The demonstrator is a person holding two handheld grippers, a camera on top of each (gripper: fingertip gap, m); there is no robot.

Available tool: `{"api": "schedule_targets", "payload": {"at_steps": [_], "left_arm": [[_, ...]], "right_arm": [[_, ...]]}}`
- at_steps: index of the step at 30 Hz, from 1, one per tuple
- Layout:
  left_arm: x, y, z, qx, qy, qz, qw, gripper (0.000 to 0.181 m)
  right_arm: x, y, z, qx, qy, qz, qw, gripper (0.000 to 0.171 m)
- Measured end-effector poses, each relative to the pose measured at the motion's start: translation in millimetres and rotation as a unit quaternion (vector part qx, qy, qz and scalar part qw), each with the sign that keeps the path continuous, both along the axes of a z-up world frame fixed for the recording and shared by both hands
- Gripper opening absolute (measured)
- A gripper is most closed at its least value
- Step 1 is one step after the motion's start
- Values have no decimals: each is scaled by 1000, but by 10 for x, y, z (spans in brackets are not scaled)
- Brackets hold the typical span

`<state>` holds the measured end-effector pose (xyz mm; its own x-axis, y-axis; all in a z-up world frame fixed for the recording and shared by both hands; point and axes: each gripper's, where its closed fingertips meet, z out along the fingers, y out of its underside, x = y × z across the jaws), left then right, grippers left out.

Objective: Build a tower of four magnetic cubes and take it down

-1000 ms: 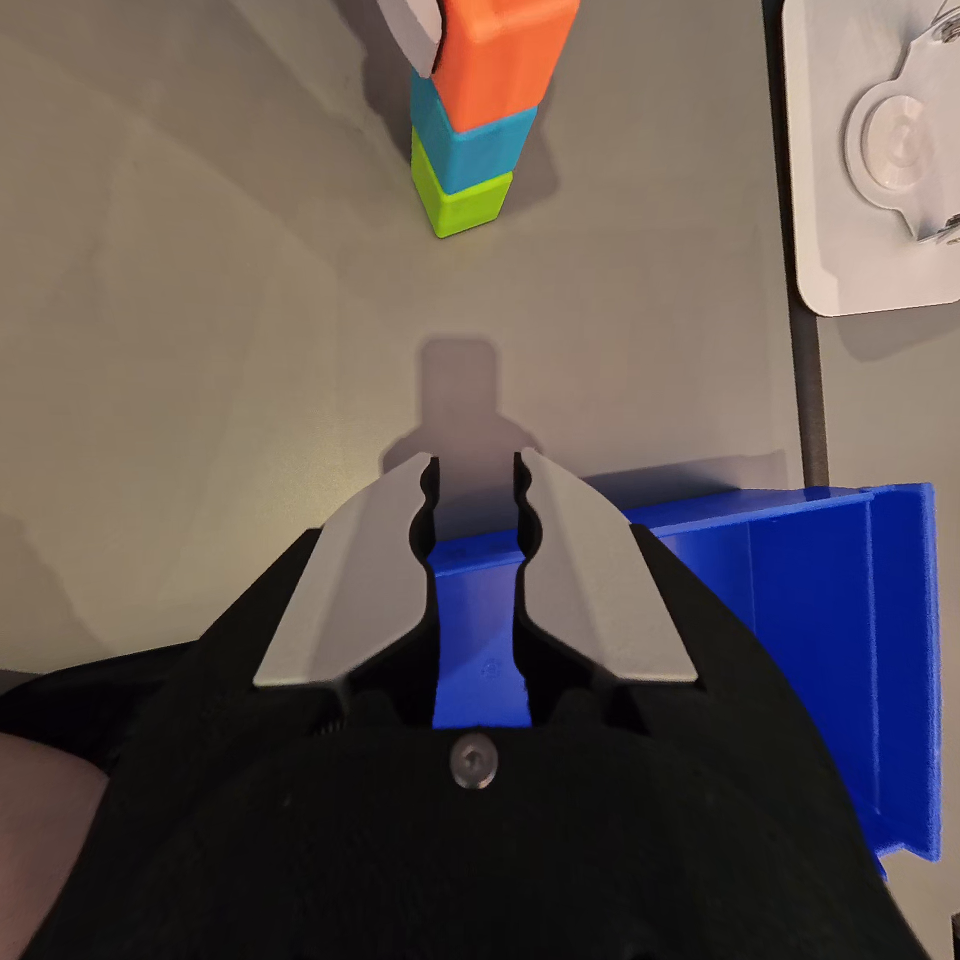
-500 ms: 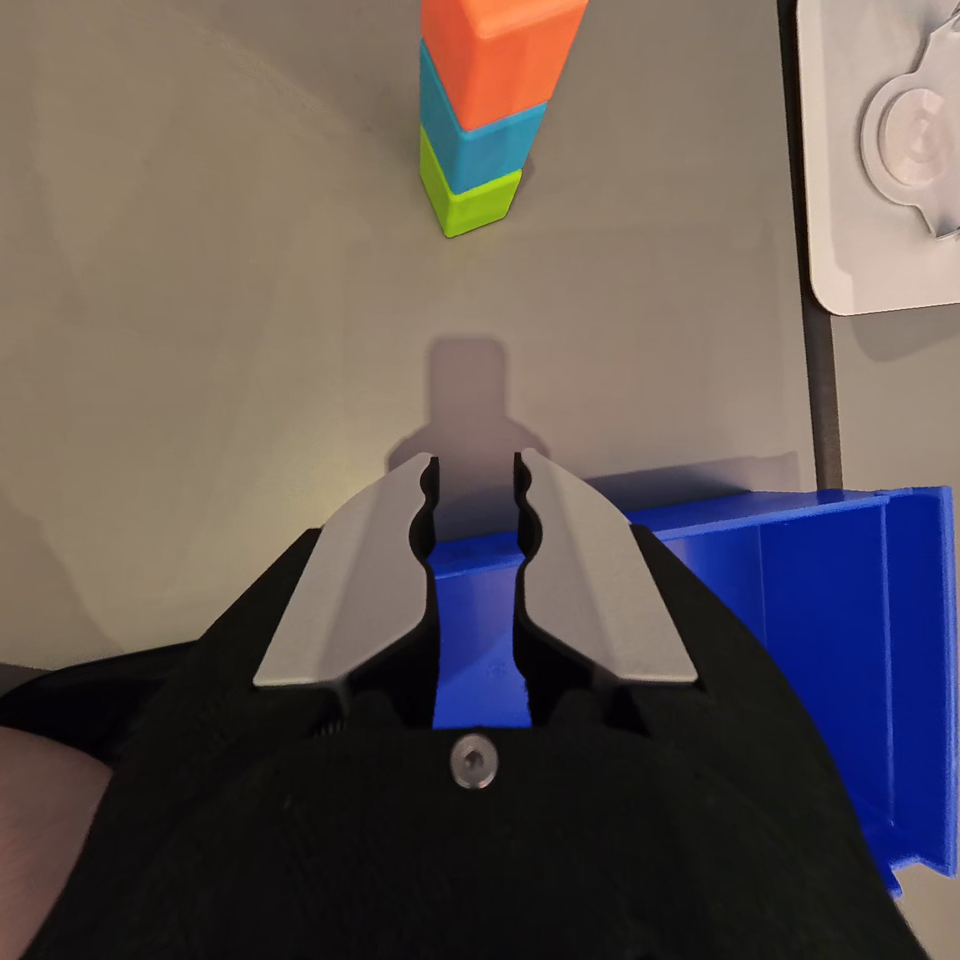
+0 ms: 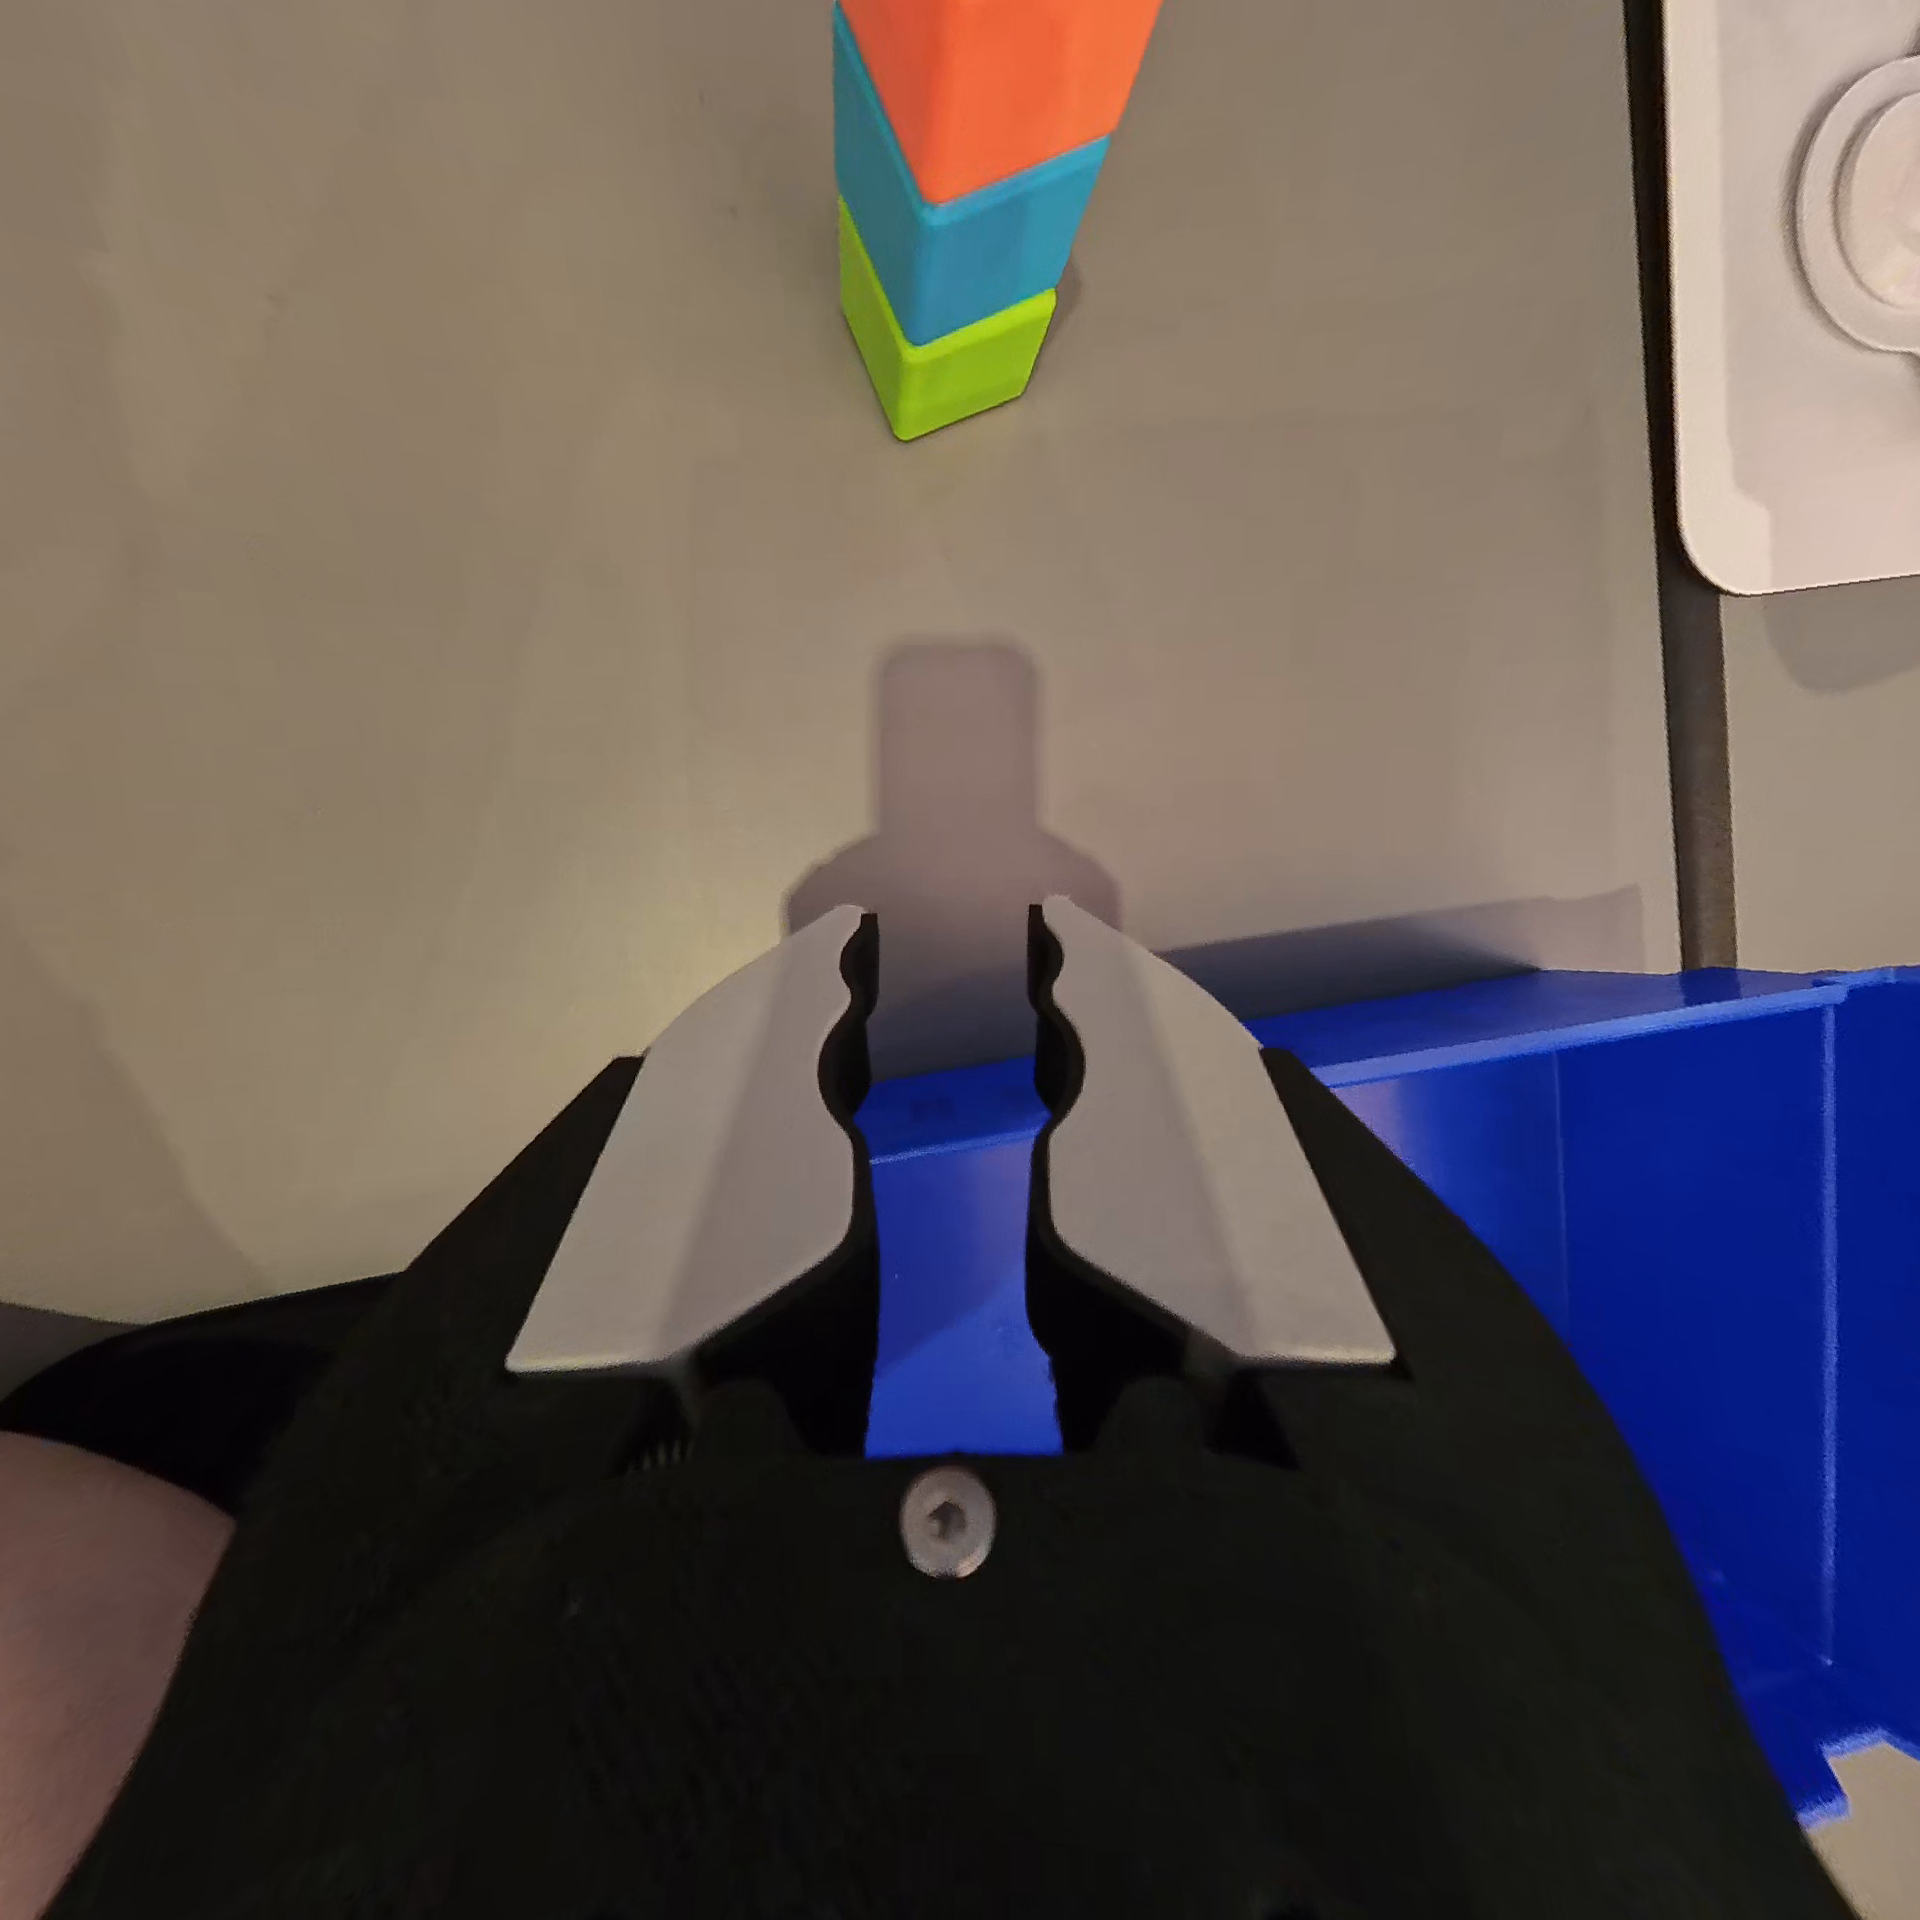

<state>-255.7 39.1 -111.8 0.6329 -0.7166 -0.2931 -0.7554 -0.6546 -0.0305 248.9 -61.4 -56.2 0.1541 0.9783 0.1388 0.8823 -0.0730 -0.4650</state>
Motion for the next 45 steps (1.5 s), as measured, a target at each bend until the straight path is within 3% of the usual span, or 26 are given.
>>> {"api": "schedule_targets", "payload": {"at_steps": [9,13,16,20,24,27,30,35,45], "left_arm": [[-131,66,-285,-22,54,4,998,60],[-93,101,-232,-5,52,3,999,53],[5,128,-16,27,20,9,999,53],[131,151,635,111,18,5,994,53],[813,-6,1298,168,-56,-22,984,52],[1616,-288,1459,145,-131,-92,976,52],[2310,-547,1471,117,-173,-162,965,52],[2965,-689,1319,89,-141,-234,958,52],[3454,-671,995,1,-80,-252,964,52]], "right_arm": [[39,16,-17,-4,0,-5,1000,29],[46,17,2,-3,5,-5,1000,29],[62,20,6,-2,6,-7,1000,29],[70,27,14,-2,8,-9,1000,29],[65,39,19,-1,8,-9,1000,29],[53,40,21,1,7,-7,1000,29],[46,28,19,0,6,-5,1000,29],[57,17,25,0,8,-5,1000,29],[77,-4,29,-3,9,-4,1000,29]]}}
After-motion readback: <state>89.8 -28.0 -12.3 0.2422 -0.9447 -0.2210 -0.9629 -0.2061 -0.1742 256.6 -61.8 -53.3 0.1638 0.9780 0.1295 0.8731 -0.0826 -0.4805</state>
